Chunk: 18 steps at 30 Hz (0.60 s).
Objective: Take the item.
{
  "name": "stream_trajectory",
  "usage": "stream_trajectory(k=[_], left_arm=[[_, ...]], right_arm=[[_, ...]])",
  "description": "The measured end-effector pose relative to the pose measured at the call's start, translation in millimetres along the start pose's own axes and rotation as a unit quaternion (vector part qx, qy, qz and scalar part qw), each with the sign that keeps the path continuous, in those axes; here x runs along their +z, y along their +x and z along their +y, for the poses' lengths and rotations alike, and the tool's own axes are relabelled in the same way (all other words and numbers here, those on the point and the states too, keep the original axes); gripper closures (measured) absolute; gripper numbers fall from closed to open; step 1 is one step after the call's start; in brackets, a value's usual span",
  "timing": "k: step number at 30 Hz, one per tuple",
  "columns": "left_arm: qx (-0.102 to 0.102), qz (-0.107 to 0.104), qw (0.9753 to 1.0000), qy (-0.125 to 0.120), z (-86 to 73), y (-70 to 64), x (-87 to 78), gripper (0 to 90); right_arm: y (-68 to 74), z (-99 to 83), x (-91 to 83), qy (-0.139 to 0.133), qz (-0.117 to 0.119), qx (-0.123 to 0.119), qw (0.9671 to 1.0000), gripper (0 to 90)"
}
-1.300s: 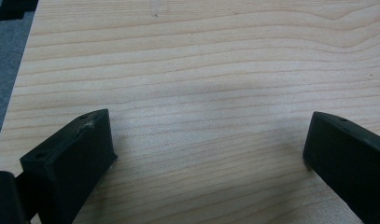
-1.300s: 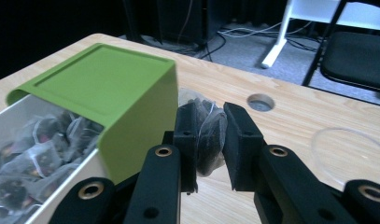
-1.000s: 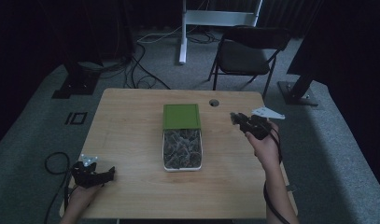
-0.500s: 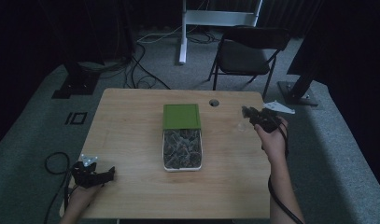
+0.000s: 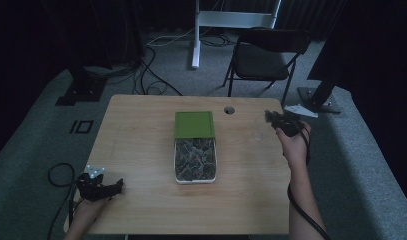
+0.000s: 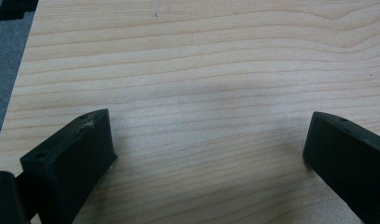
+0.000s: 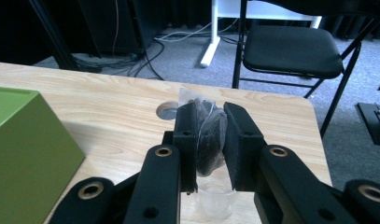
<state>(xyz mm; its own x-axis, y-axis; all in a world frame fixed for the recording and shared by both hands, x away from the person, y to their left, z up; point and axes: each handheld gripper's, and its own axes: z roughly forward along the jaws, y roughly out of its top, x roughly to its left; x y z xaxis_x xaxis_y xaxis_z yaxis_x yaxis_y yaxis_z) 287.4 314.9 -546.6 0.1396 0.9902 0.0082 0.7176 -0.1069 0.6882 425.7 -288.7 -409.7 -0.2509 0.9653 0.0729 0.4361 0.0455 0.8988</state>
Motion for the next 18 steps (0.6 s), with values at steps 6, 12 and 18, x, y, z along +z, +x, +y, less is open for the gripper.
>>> stream_trajectory(k=[6, 12, 18], left_arm=[[0.0, 0.0, 1.0, 0.0, 0.0, 0.0, 0.0, 2.3], [0.0, 0.0, 1.0, 0.0, 0.0, 0.0, 0.0, 2.3], [0.0, 0.0, 1.0, 0.0, 0.0, 0.0, 0.0, 2.3]], right_arm=[[-3.3, 2.9, 6.0, 0.007, -0.007, 0.004, 0.9999, 76.4], [-7.2, 4.5, 15.5, 0.019, -0.015, 0.009, 0.9997, 76.3], [-9.1, 5.6, 20.6, 0.026, -0.018, 0.012, 0.9994, 76.3]])
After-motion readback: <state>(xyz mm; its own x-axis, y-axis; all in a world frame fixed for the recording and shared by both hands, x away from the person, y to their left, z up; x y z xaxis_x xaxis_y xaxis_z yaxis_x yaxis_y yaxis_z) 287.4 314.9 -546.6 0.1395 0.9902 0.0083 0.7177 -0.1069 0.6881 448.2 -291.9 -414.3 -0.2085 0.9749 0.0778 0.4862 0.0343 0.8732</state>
